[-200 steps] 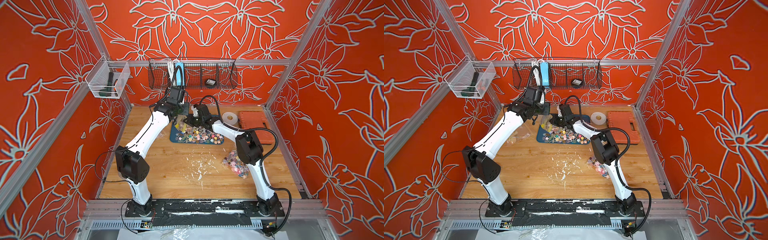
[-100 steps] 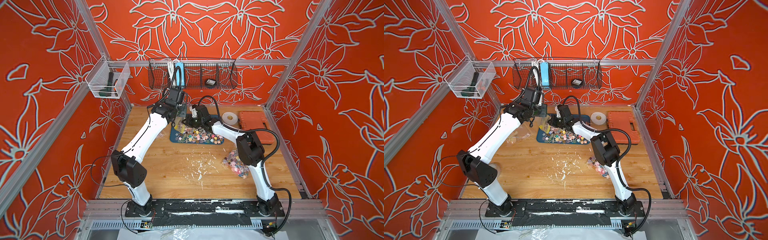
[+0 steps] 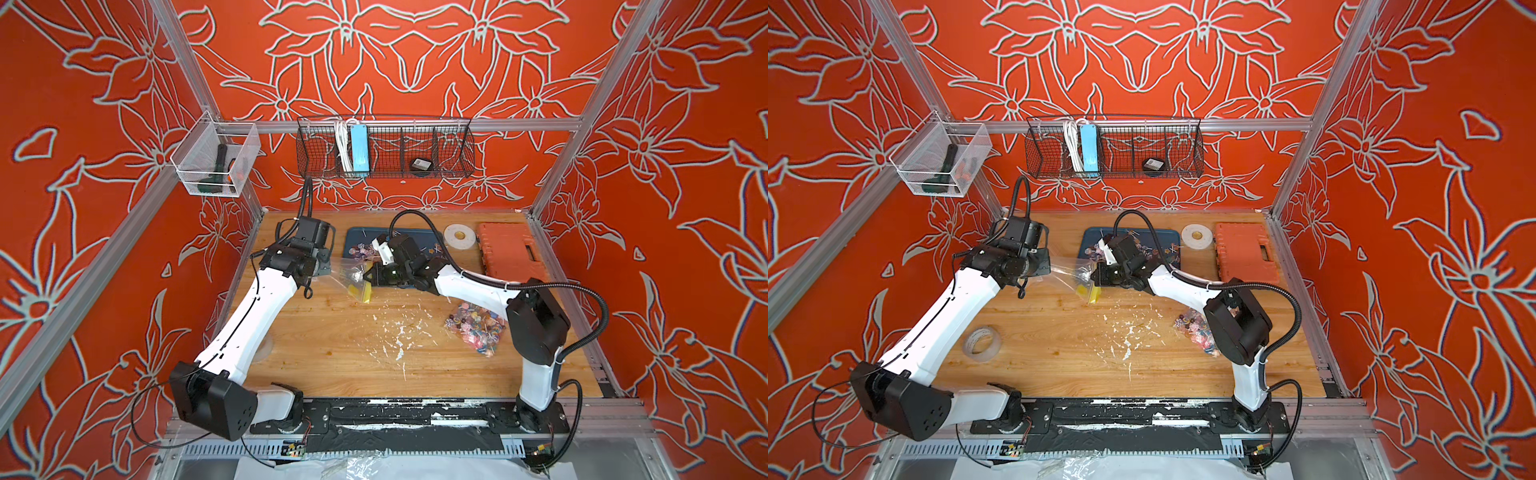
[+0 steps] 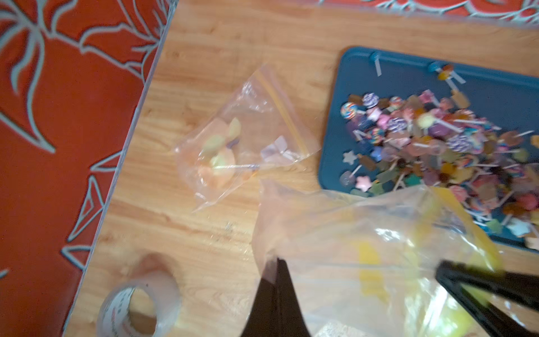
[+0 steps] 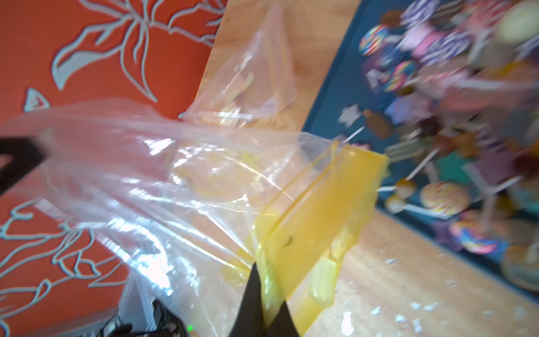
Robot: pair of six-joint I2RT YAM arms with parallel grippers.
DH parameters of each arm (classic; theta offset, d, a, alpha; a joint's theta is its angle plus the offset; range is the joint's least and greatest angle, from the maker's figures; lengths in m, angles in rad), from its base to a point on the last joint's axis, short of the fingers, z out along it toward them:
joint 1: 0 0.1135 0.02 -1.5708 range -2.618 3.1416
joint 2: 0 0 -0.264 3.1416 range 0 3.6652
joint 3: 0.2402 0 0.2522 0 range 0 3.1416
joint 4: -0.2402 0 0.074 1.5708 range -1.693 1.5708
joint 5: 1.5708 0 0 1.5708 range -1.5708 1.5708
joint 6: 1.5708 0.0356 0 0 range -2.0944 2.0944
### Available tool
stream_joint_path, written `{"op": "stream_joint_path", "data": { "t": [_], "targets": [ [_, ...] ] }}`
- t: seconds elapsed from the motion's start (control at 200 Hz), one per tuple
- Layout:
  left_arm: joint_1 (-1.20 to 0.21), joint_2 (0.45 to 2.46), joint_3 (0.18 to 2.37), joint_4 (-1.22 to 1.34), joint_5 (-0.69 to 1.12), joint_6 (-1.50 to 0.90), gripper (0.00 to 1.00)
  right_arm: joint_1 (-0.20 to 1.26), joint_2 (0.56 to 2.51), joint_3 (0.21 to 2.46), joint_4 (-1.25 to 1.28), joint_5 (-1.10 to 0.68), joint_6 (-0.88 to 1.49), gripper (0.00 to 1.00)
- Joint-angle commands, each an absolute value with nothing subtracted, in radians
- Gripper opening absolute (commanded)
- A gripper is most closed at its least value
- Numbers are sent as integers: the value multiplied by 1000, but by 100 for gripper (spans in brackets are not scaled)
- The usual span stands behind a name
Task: Pour candies out of the ziploc bag
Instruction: Place the ziploc bag at the center of the board.
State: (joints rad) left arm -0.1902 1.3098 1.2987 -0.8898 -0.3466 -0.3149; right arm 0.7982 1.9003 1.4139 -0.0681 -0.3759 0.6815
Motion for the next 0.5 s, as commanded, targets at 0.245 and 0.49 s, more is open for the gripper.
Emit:
{"op": "stream_joint_path", "data": {
  "t": [0.245, 0.49],
  "targets": [
    [72, 1391, 1205, -845, -353, -325, 0, 995, 2103, 1574, -158, -265, 713, 0],
    [155, 1447, 1206, -792, -352, -394, 1, 1020, 2234, 1686, -202, -229, 724, 0]
  ]
}}
